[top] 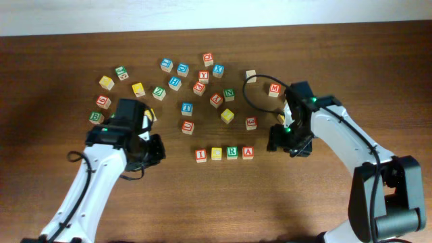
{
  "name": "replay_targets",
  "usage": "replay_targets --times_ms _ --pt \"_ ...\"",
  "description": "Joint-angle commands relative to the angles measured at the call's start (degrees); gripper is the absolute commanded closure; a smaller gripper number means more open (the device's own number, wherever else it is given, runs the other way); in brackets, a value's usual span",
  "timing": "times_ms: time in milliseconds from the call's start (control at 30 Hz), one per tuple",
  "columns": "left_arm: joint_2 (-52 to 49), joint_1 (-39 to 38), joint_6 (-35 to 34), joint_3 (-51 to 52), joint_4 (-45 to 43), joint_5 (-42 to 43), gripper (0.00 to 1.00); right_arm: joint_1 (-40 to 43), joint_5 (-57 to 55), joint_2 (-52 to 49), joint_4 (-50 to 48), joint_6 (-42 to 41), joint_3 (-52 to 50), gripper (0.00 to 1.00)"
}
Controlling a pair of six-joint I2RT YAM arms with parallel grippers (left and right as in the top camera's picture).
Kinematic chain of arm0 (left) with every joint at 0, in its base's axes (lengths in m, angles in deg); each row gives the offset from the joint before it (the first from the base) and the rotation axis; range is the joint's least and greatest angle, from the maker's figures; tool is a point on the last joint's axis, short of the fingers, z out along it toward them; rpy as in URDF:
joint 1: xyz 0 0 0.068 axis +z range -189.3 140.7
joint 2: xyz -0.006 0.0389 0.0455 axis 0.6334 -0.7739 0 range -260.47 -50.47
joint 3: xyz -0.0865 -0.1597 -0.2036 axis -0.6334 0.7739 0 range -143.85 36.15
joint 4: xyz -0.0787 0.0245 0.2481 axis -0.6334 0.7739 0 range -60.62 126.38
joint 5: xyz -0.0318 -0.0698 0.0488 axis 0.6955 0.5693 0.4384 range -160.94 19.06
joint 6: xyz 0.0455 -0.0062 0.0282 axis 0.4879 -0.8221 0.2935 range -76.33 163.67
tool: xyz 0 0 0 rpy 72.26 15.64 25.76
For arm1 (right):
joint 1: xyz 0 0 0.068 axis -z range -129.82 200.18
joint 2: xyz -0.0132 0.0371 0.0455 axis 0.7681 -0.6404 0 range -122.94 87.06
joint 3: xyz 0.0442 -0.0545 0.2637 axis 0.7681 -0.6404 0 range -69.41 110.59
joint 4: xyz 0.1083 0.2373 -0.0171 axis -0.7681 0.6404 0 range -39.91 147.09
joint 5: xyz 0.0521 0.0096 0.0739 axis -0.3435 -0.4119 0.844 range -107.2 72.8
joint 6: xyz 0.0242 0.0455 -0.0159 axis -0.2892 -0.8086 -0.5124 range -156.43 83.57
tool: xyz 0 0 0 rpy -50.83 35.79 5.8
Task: Spell out ICRA
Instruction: 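Move both grippers down to the ends of the I-C-R-A row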
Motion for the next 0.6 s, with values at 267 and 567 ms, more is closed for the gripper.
replay_targets --times_ms 267,567 --pt "-16.13 -8.61 -1.42 0.15 -7.21 -0.92 0.95 -1.25 4.15 -0.04 -11.43 -4.59 -7.50 0.96" --pt "-21.20 -11.54 -1.44 0.15 -10.21 6.84 0.96 -8.72 -0.42 -0.11 -16.28 -10.40 -8.74 0.96"
